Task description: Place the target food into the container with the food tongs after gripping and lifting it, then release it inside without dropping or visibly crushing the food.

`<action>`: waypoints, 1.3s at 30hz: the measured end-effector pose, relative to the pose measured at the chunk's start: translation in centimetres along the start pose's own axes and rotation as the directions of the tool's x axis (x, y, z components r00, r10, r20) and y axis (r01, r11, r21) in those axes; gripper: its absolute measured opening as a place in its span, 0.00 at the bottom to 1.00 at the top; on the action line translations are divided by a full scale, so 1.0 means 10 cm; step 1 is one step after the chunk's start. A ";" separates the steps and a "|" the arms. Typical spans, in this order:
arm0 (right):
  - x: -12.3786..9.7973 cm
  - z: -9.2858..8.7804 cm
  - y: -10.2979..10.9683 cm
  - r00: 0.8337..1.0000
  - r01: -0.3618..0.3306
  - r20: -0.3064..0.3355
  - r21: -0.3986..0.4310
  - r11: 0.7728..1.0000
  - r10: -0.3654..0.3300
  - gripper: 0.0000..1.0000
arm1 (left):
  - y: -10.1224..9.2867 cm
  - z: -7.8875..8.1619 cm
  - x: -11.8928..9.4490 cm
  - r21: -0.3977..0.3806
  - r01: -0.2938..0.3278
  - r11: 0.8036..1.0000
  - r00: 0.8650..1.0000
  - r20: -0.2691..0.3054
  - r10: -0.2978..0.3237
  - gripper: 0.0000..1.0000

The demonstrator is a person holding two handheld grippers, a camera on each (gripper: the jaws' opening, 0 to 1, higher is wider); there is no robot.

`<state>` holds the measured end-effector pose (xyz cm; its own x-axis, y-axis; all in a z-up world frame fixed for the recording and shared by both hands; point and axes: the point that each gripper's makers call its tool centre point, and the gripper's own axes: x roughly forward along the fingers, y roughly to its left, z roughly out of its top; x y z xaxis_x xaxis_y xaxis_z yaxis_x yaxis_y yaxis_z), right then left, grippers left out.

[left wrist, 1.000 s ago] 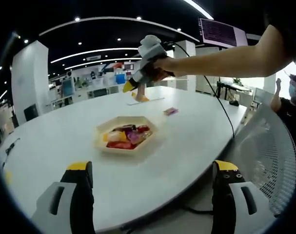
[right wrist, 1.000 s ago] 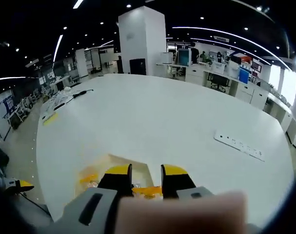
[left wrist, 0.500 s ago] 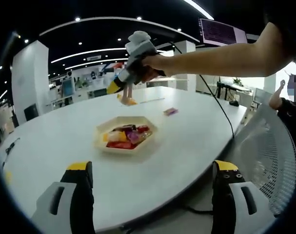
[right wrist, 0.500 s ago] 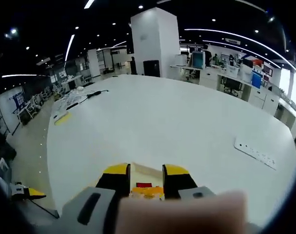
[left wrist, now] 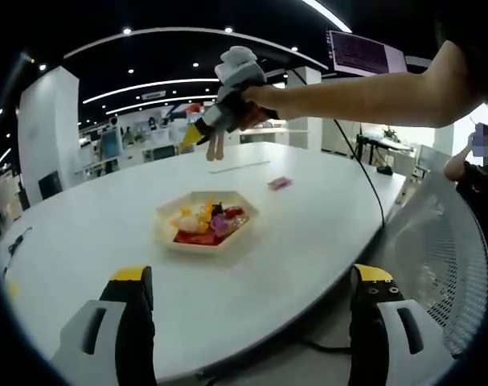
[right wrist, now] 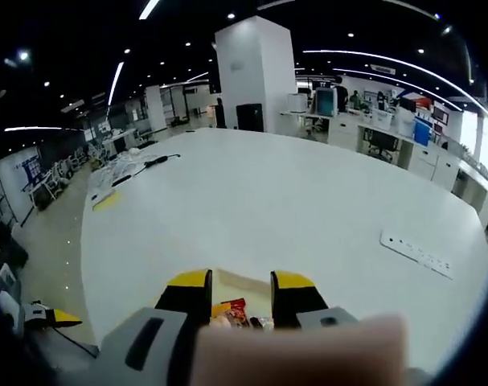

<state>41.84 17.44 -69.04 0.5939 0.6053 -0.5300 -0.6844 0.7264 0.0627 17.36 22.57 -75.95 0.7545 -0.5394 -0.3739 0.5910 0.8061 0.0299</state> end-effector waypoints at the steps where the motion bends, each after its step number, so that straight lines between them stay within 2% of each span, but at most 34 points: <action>1: -0.03 -0.01 -0.02 1.000 0.002 0.002 0.004 1.000 -0.002 0.28 | 0.00 0.00 0.00 0.000 0.000 1.000 1.000 -0.003 0.000 0.99; 3: -0.07 -0.02 -0.01 1.000 -0.009 0.003 0.019 1.000 0.009 0.28 | 0.00 -0.01 0.01 0.000 0.002 1.000 1.000 -0.007 -0.002 0.99; 5: -0.12 -0.02 -0.05 1.000 0.010 0.014 0.010 1.000 -0.010 0.28 | -0.01 -0.01 0.01 0.002 0.006 1.000 1.000 -0.015 -0.006 0.99; 13: -0.33 -0.12 -0.21 1.000 0.022 0.012 0.059 0.998 -0.022 0.30 | -0.01 -0.04 0.02 0.006 0.014 1.000 0.999 -0.037 -0.013 0.99; 17: -0.49 -0.18 -0.36 0.999 0.042 0.005 0.080 0.996 -0.043 0.30 | -0.01 -0.07 0.03 0.008 0.016 1.000 0.998 -0.057 -0.015 1.00; 22: -0.64 -0.16 -0.54 0.998 0.065 0.020 0.104 0.992 -0.067 0.30 | -0.01 -0.08 0.03 0.008 0.015 1.000 0.998 -0.062 -0.015 1.00; 30: -0.72 -0.21 -0.76 0.995 0.092 0.021 0.117 0.989 -0.095 0.30 | -0.02 -0.07 0.04 0.007 0.019 1.000 0.998 -0.058 -0.018 1.00; 34: -0.72 -0.27 -0.84 0.994 0.104 0.009 0.115 0.988 -0.105 0.30 | -0.01 -0.06 0.04 0.007 0.014 1.000 0.999 -0.053 -0.014 1.00; 39: -0.76 -0.39 -1.06 0.992 0.129 -0.010 0.133 0.983 -0.129 0.30 | -0.01 -0.06 0.05 0.005 0.023 1.000 0.998 -0.055 -0.023 1.00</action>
<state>42.88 3.86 -68.98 0.6729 0.5032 -0.5422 -0.5395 0.8353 0.1056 17.43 22.36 -76.72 0.7238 -0.5434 -0.4253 0.6099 0.7921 0.0258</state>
